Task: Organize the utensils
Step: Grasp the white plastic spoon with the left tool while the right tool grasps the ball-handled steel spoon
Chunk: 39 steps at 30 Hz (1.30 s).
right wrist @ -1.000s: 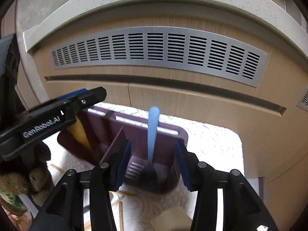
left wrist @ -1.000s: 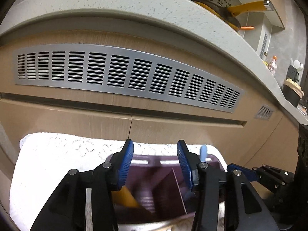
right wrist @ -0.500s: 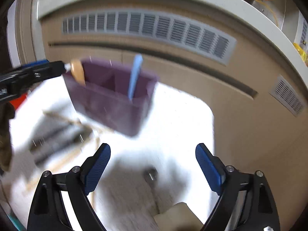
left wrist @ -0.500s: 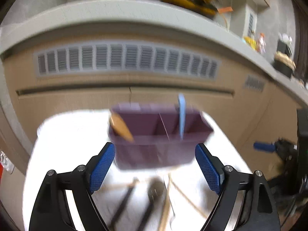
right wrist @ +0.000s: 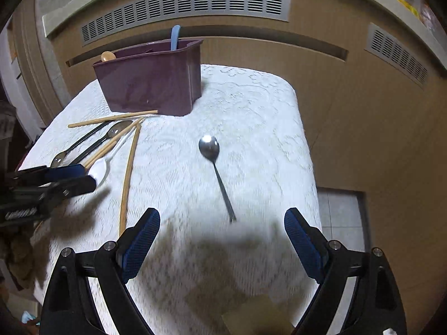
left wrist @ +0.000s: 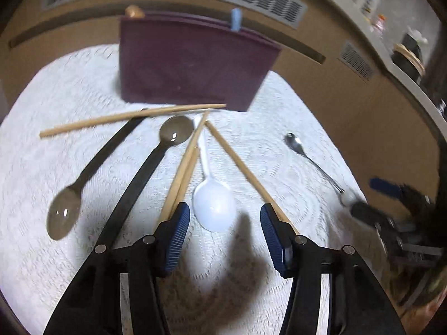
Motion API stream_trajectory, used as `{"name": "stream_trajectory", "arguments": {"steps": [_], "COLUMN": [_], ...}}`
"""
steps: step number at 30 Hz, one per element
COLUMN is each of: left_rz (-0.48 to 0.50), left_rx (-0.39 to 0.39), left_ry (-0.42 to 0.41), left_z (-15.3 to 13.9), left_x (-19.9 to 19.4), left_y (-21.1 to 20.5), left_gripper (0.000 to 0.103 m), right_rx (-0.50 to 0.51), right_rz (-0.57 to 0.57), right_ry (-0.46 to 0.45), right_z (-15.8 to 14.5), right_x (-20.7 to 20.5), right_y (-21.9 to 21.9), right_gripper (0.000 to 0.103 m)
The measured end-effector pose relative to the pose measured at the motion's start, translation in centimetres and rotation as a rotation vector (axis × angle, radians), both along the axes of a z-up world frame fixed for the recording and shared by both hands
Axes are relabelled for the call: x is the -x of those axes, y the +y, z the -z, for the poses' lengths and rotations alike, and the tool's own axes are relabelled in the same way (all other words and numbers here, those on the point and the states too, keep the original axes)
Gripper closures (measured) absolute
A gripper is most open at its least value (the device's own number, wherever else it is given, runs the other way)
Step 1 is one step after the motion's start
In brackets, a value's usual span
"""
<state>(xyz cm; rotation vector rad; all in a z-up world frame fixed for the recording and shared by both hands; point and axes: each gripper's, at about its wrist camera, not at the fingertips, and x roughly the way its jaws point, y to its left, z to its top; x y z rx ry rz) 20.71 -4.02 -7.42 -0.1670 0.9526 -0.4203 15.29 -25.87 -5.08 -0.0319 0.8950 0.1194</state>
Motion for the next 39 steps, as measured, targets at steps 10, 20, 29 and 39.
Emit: {"name": "stream_trajectory", "arguments": {"steps": [10, 20, 29, 39], "left_rz": [-0.064, -0.059, -0.060, -0.061], "left_rx": [-0.188, -0.157, -0.125, -0.101], "left_ry": [-0.048, -0.043, -0.075, -0.097], "left_z": [0.5, 0.3, -1.3, -3.3], "left_x": [-0.9, 2.0, 4.5, 7.2], "left_y": [-3.0, -0.6, 1.0, 3.1], "left_gripper": [0.059, 0.068, 0.068, 0.068], "right_rx": [-0.080, -0.251, -0.358, 0.000], "right_rz": [0.018, 0.070, 0.076, 0.054], "right_ry": [0.027, 0.099, 0.176, 0.033], "right_z": [1.0, 2.7, 2.9, 1.3], "right_x": [1.6, 1.6, 0.8, 0.2], "right_y": [0.2, -0.7, -1.5, 0.0], "right_gripper": [0.015, 0.013, 0.000, 0.054]}}
